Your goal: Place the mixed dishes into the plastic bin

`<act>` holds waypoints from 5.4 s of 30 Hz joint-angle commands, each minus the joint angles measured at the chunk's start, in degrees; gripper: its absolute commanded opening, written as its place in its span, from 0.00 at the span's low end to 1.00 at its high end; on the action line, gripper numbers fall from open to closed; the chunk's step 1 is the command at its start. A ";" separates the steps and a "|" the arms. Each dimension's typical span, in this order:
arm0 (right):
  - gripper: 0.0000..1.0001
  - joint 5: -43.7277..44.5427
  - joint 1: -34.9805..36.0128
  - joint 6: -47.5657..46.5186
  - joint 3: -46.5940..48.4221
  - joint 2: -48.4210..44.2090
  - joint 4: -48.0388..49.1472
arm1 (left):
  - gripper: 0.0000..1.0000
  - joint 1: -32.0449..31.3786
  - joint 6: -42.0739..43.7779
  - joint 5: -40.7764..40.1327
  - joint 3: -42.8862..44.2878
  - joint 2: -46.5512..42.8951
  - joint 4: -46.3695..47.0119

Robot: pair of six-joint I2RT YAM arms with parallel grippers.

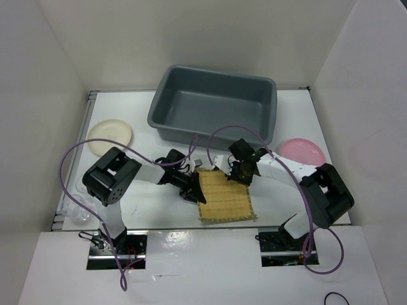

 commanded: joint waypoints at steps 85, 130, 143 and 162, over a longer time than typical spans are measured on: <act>0.19 27.98 -15.51 23.54 -12.17 -68.26 7.29 | 1.00 18.18 -5.97 -5.06 136.64 50.55 -61.39; 0.25 27.98 -14.97 24.07 -13.23 -66.68 7.82 | 1.00 60.81 -3.86 -60.45 50.61 9.22 -60.34; 0.27 27.98 -14.97 24.07 -13.23 -66.15 7.82 | 0.93 60.28 -2.81 -55.35 50.42 14.07 -54.72; 0.28 27.98 -14.97 24.07 -13.23 -66.15 7.82 | 0.00 52.92 -7.28 -48.33 74.66 6.25 -48.50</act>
